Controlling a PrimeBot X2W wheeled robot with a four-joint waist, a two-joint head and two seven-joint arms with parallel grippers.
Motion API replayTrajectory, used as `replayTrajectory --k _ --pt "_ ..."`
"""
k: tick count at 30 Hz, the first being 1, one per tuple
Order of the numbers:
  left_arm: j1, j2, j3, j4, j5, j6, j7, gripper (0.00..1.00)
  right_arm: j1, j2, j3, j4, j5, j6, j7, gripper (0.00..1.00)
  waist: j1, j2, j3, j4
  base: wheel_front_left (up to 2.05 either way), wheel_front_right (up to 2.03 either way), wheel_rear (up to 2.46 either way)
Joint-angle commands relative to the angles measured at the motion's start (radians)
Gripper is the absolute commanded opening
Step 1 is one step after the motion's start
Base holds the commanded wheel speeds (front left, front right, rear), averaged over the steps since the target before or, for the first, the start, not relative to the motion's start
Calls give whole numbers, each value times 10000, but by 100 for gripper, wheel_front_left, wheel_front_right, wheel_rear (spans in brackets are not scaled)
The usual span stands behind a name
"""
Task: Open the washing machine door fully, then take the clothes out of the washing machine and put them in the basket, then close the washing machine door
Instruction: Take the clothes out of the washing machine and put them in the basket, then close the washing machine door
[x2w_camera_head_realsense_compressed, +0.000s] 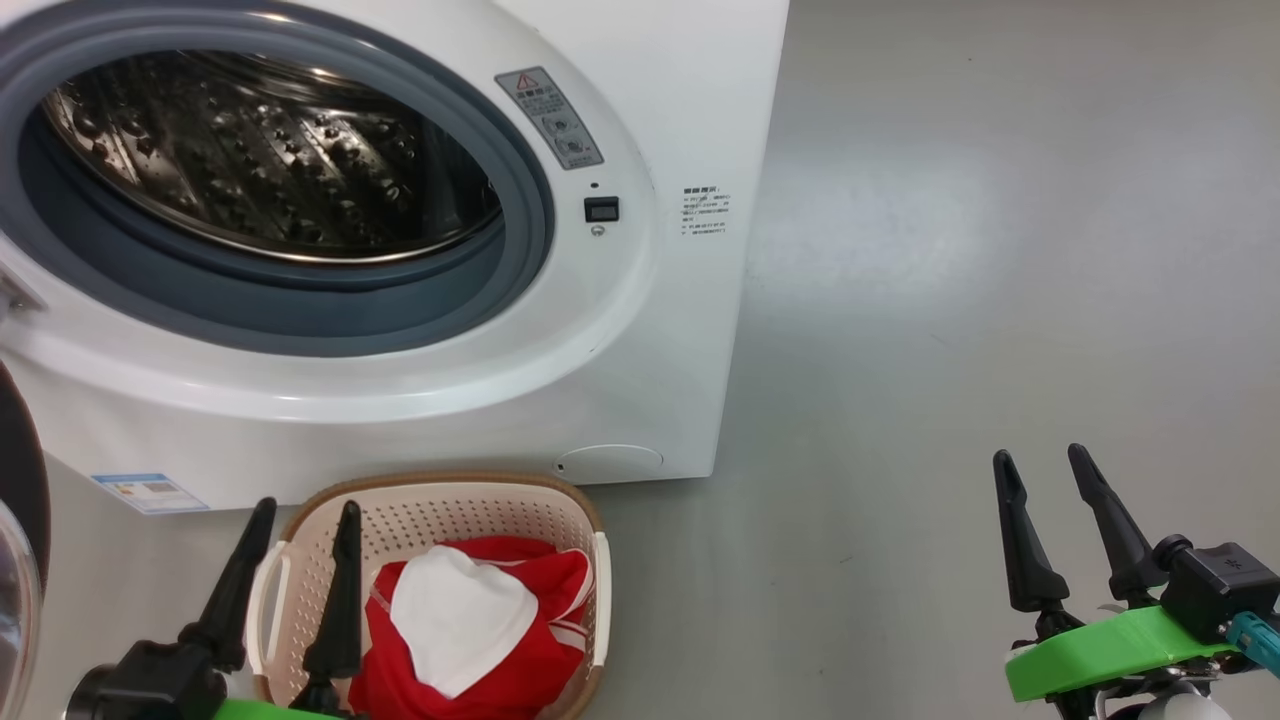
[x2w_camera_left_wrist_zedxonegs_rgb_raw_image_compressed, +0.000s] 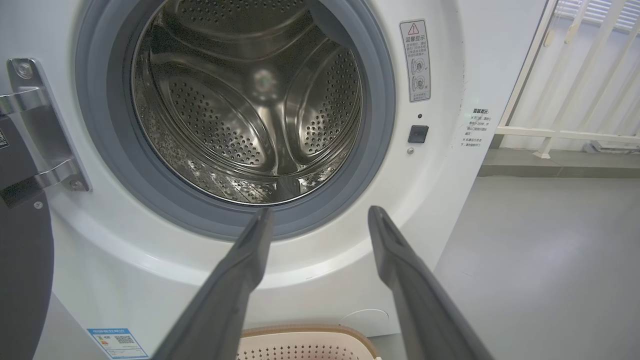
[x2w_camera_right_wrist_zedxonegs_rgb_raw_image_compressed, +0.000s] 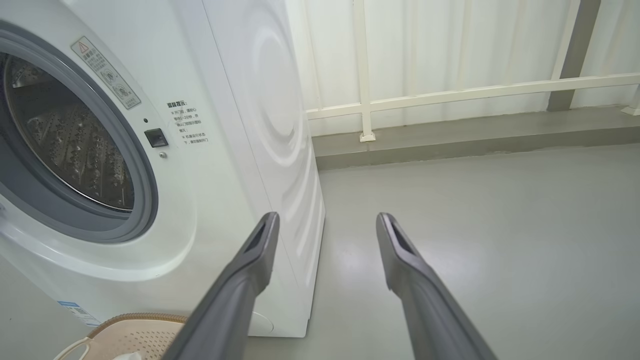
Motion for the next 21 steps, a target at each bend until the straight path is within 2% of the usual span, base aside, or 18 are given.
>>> replayTrajectory --k 1,13,21 --pt "-20 198 342 -285 -25 -56 -49 100 -15 -43 208 -280 101 65 -63 100 0 0 -4 -1 0 0 0" --pt "-40 216 309 -315 -12 -56 -49 100 -15 -43 206 -297 106 65 -63 100 0 0 42 0 -5 5 0" --pt "-66 191 312 -319 57 -56 -49 100 -20 -43 215 -291 115 65 -63 100 0 0 69 21 -94 94 0"
